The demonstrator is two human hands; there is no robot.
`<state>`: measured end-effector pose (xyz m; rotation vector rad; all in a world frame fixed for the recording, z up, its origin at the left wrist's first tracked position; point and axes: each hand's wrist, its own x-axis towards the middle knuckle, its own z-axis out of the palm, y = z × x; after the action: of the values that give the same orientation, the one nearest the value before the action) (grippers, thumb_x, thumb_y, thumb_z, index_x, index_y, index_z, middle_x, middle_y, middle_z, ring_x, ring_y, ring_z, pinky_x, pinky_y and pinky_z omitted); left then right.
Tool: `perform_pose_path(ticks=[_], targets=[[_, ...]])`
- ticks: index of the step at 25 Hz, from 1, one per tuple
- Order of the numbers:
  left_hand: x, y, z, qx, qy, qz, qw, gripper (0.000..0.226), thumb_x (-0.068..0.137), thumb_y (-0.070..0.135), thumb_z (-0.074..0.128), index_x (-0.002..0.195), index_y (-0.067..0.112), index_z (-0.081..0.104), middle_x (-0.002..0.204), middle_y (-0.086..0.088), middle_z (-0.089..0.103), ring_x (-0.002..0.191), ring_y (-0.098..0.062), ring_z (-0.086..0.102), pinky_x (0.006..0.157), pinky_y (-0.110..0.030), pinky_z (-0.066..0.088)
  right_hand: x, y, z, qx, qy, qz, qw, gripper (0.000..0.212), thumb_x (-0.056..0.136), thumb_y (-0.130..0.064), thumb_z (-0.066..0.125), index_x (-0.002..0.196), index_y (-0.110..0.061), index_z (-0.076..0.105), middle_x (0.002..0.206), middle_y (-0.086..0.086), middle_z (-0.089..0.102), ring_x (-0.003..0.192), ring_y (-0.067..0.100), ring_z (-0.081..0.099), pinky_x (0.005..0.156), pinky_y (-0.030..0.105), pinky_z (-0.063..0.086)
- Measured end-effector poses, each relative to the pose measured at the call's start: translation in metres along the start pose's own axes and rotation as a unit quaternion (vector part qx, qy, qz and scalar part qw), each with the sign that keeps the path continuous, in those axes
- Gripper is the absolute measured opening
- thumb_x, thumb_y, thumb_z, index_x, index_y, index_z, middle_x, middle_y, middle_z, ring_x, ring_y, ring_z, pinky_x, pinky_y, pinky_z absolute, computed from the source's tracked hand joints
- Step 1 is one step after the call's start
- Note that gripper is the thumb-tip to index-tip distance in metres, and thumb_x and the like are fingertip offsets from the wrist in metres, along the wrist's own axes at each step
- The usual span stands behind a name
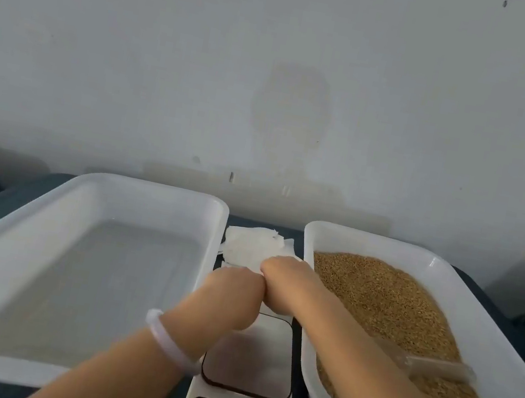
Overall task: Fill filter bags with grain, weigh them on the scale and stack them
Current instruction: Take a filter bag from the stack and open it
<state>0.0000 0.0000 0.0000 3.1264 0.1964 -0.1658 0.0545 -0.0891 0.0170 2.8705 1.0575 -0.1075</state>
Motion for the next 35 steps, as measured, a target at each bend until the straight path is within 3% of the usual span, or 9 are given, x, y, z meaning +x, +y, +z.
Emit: perform_pose_path(ticks=[3,5,10,19,21,23,26,29,35], targets=[[0.011,-0.006,0.01,0.039,-0.014,-0.002,0.999,0.026,0.092,0.011,0.042,0.114,0.01,0.056,0.122,-0.009,0.058,0.113,-0.027,0.054,0.084,-0.028,0.039,0.032,-0.002,0.019,-0.105,-0.01,0.025,0.994,0.019,0.085,-0.003,0.044,0.1,-0.011,0.052,0.11,0.011,0.06,0.117,0.031,0.045,0.115,0.05,0.008],[0.017,-0.012,0.018,0.041,0.014,0.018,0.999,0.026,0.093,0.017,0.041,0.113,0.012,0.058,0.118,-0.008,0.061,0.111,-0.028,0.055,0.089,-0.03,0.04,0.046,0.001,0.033,-0.137,0.007,0.024,0.99,0.031,0.087,-0.003,0.041,0.116,-0.008,0.049,0.115,0.012,0.057,0.121,0.032,0.041,0.113,0.058,-0.008],[0.021,-0.02,0.03,-0.03,0.05,0.042,0.997,0.032,0.094,0.026,0.035,0.117,0.029,0.058,0.116,0.001,0.064,0.105,-0.025,0.057,0.078,-0.027,0.034,0.062,0.016,0.052,-0.087,0.034,0.027,0.995,0.041,0.088,-0.001,0.044,0.127,-0.012,0.044,0.126,0.014,0.047,0.119,0.034,0.041,0.101,0.05,0.028],[0.013,-0.02,0.026,-0.261,0.116,0.019,0.958,0.028,0.095,0.025,0.043,0.119,0.029,0.056,0.114,0.009,0.063,0.107,-0.015,0.057,0.088,-0.026,0.043,0.045,0.022,0.029,0.016,0.127,0.06,0.99,0.024,0.095,-0.018,0.042,0.096,-0.013,0.065,0.107,0.01,0.055,0.108,0.031,0.046,0.081,0.037,0.037],[0.012,-0.024,0.019,-0.401,0.185,-0.004,0.897,0.023,0.092,0.024,0.053,0.115,0.024,0.054,0.11,0.008,0.061,0.103,-0.01,0.058,0.082,-0.018,0.043,0.027,0.033,0.011,0.285,0.174,0.098,0.937,0.027,0.097,-0.021,0.042,0.081,-0.011,0.062,0.083,0.006,0.058,0.085,0.026,0.056,0.069,0.033,0.041],[0.012,-0.027,0.012,-0.507,0.2,-0.039,0.837,0.03,0.089,0.03,0.061,0.115,0.023,0.051,0.11,0.007,0.059,0.096,-0.004,0.059,0.075,-0.011,0.044,0.006,0.044,-0.006,0.613,0.156,0.12,0.765,0.023,0.097,-0.02,0.048,0.083,-0.011,0.065,0.074,0.002,0.063,0.068,0.016,0.06,0.062,0.03,0.045],[0.013,-0.026,0.006,-0.728,0.012,-0.07,0.681,0.066,0.075,0.05,0.071,0.124,0.014,0.045,0.12,-0.006,0.056,0.101,-0.018,0.062,0.084,-0.031,0.054,-0.024,0.046,-0.012,0.831,0.052,0.078,0.548,0.017,0.096,-0.016,0.049,0.091,-0.007,0.063,0.077,0.009,0.067,0.065,0.021,0.065,0.057,0.032,0.053],[0.014,-0.021,0.008,-0.831,-0.09,-0.024,0.548,0.054,0.071,0.035,0.073,0.111,0.001,0.06,0.105,-0.017,0.068,0.092,-0.027,0.069,0.074,-0.037,0.057,-0.035,0.038,-0.001,0.861,0.011,0.069,0.504,0.022,0.096,-0.016,0.047,0.104,-0.001,0.061,0.087,0.017,0.069,0.075,0.029,0.068,0.064,0.037,0.057],[0.014,-0.016,0.013,-0.808,-0.058,-0.019,0.586,0.014,0.09,0.007,0.06,0.103,0.002,0.064,0.092,-0.013,0.073,0.082,-0.027,0.071,0.067,-0.034,0.059,-0.036,0.044,0.01,0.825,0.039,0.099,0.556,0.054,0.077,-0.049,0.061,0.107,-0.006,0.068,0.105,0.018,0.068,0.094,0.031,0.065,0.069,0.039,0.054]])
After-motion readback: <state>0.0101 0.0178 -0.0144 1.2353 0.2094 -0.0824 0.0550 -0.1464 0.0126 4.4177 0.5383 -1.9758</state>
